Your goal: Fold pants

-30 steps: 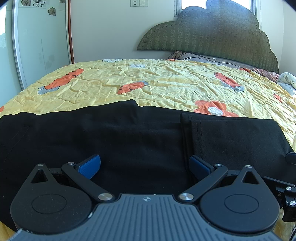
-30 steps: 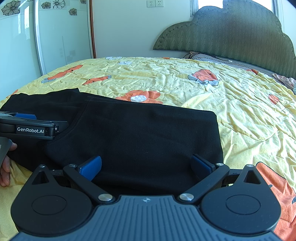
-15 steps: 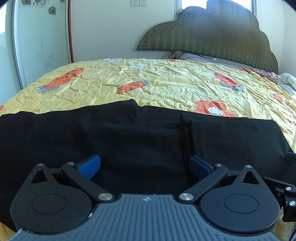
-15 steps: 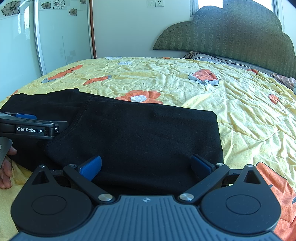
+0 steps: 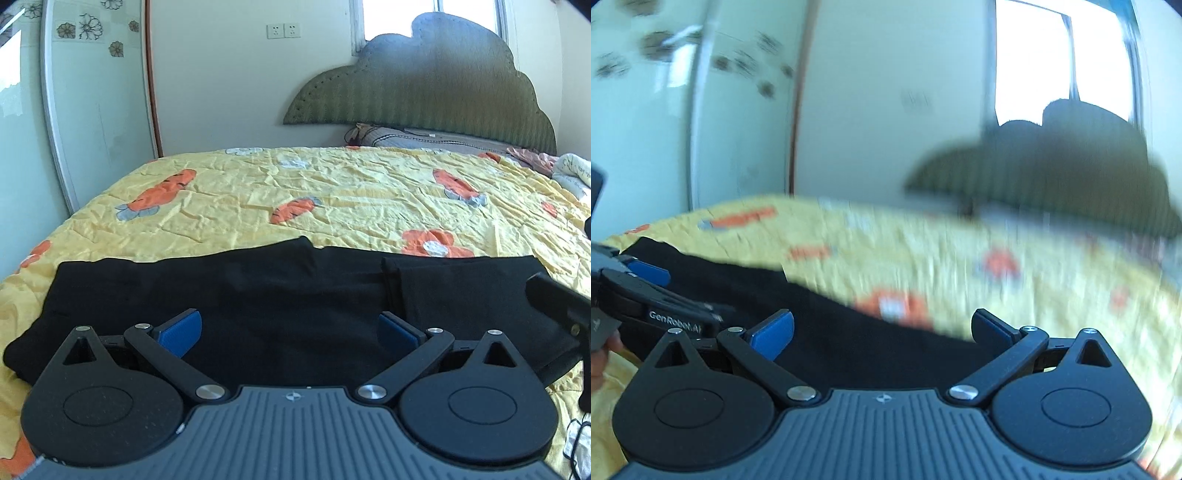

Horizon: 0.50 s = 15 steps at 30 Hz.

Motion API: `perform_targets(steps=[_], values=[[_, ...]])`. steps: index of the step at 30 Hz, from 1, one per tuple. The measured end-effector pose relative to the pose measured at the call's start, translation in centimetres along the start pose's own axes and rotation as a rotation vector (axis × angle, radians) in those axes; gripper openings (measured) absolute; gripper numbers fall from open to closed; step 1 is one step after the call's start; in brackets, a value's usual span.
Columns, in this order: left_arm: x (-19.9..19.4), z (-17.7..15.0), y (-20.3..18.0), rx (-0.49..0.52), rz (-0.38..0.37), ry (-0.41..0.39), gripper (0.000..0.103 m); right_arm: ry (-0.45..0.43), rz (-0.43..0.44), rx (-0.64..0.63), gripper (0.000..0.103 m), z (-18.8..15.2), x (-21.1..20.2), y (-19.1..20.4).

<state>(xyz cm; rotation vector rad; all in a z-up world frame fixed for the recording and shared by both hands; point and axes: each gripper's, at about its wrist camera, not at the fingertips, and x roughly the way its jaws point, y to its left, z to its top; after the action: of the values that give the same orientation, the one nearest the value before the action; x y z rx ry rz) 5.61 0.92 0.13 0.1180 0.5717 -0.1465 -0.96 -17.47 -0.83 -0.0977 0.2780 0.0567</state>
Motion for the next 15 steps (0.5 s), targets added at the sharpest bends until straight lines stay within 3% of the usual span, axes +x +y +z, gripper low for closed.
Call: perform_targets(steps=[1, 4, 5, 9, 12, 15], values=[[-0.4, 0.2, 1.0, -0.01, 0.024, 0.003, 0.103, -0.018, 0.023, -0.023, 0.103, 0.6, -0.2, 1.2], [-1.6, 0.5, 4.6, -0.041, 0.127, 0.007, 0.103, 0.195, 0.178, -0.034, 0.103, 2.1, 3.0, 4.1], [-1.9, 0.5, 6.0, -0.054, 0.166, 0.01, 0.103, 0.199, 0.218, -0.05, 0.103, 2.2, 3.5, 5.4], [-2.7, 0.5, 12.5, -0.165, 0.278, 0.088, 0.1, 0.09, 0.281, -0.326, 0.103, 3.0, 3.1, 13.0], [-3.0, -0.1, 17.5, -0.342, 0.261, 0.144, 0.098, -0.014, 0.309, -0.524, 0.102, 2.8, 2.7, 18.7], [-3.1, -1.0, 21.0, -0.502, 0.201, 0.191, 0.095, -0.051, 0.379, -0.619, 0.102, 2.8, 3.3, 22.7]])
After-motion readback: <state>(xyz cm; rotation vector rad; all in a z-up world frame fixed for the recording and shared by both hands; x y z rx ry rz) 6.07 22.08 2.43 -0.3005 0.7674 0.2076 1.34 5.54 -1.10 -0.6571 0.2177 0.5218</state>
